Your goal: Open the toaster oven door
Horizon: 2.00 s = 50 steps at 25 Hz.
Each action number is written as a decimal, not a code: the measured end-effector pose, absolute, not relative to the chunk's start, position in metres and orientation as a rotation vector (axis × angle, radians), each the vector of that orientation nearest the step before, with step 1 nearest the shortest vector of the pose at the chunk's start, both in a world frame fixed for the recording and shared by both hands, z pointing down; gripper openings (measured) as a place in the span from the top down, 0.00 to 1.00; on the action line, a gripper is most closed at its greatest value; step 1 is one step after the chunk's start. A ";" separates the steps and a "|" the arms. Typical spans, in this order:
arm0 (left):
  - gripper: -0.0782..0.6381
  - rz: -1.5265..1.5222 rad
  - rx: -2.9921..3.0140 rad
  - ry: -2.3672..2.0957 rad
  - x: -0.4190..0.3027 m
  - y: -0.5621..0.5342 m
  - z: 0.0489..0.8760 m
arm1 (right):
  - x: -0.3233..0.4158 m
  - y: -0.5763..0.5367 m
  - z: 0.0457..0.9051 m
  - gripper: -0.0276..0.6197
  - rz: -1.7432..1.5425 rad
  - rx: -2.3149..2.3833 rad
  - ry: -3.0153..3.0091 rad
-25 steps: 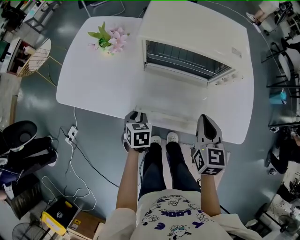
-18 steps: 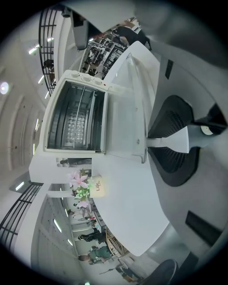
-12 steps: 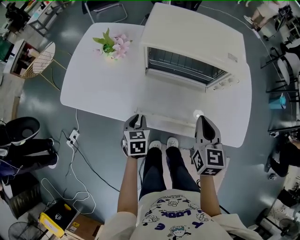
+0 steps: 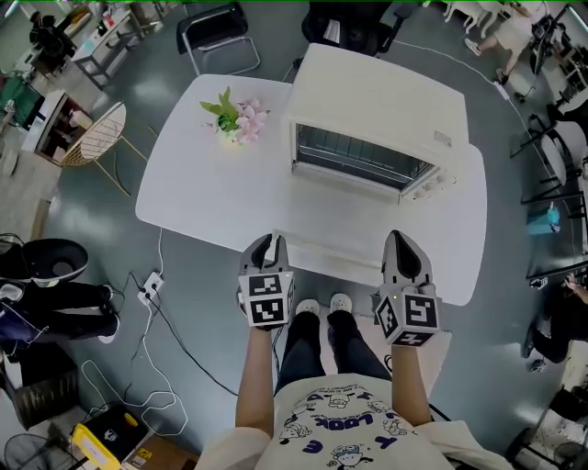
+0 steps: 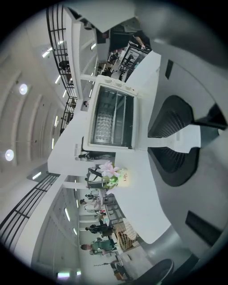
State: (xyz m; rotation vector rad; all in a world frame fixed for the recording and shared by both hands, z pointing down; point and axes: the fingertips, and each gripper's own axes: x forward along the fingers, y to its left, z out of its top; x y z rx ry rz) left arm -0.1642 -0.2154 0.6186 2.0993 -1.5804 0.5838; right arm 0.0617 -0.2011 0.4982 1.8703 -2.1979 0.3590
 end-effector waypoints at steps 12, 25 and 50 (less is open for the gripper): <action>0.79 0.273 2.369 -1.681 -0.139 -0.235 0.440 | 0.075 -0.218 0.414 0.96 0.209 1.959 -2.318; 0.88 0.089 2.400 -1.877 -0.131 -0.232 0.348 | 0.096 -0.229 0.335 0.96 0.022 2.007 -2.409; 0.89 0.057 2.420 -1.941 -0.111 -0.234 0.309 | 0.104 -0.242 0.309 0.96 -0.011 1.974 -2.489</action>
